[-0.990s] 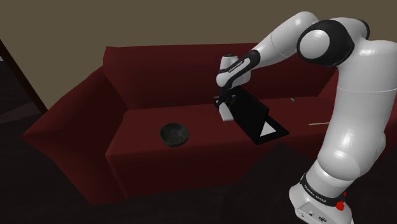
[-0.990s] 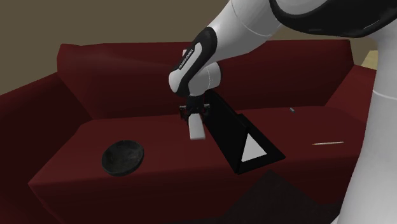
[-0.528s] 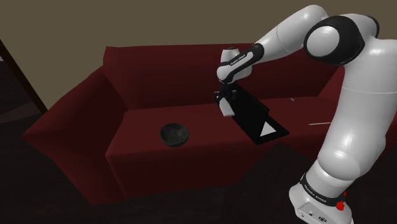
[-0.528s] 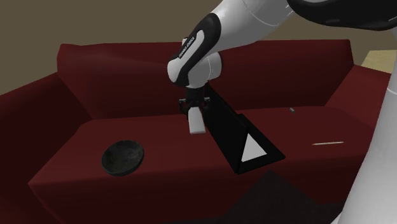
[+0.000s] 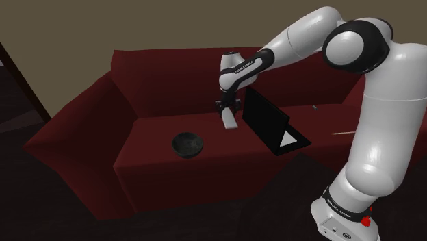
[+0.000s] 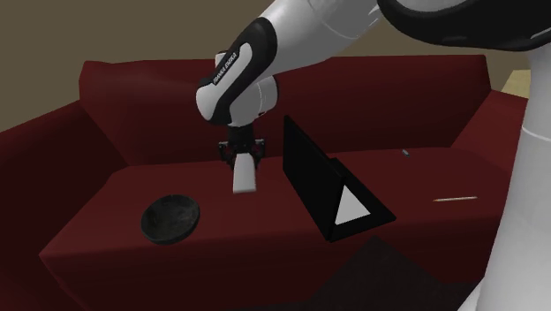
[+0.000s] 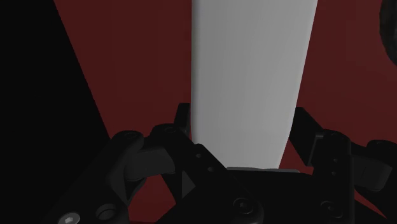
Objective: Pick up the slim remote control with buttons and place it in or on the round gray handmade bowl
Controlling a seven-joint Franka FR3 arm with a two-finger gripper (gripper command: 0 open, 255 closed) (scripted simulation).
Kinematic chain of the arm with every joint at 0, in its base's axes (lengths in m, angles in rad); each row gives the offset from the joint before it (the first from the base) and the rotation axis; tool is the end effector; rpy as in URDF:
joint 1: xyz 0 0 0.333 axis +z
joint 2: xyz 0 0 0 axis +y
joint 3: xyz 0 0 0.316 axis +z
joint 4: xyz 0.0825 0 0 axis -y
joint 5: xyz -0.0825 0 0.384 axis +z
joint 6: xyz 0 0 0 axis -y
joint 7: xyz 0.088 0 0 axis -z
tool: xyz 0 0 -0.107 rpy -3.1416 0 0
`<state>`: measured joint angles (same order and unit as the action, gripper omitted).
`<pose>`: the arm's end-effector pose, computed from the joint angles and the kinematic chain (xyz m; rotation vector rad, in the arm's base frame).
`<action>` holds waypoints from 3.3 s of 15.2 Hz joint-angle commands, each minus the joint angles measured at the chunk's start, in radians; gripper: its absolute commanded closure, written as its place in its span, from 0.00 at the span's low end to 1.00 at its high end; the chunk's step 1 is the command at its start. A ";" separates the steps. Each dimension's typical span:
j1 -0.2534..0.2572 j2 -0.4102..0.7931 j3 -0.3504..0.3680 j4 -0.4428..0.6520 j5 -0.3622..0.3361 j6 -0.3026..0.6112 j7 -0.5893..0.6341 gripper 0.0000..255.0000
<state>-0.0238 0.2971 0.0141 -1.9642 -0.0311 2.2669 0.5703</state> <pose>0.6085 -0.0070 0.3235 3.0021 -0.8645 0.0171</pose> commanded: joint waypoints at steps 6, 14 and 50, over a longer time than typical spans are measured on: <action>0.102 0.081 0.042 0.122 -0.021 -0.044 0.154 1.00; 0.221 0.222 0.076 0.347 -0.046 -0.133 0.309 1.00; 0.276 0.329 0.084 0.462 -0.061 -0.144 0.372 0.00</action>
<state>0.2529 0.6343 0.0976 -1.5035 -0.0925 2.1340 0.9432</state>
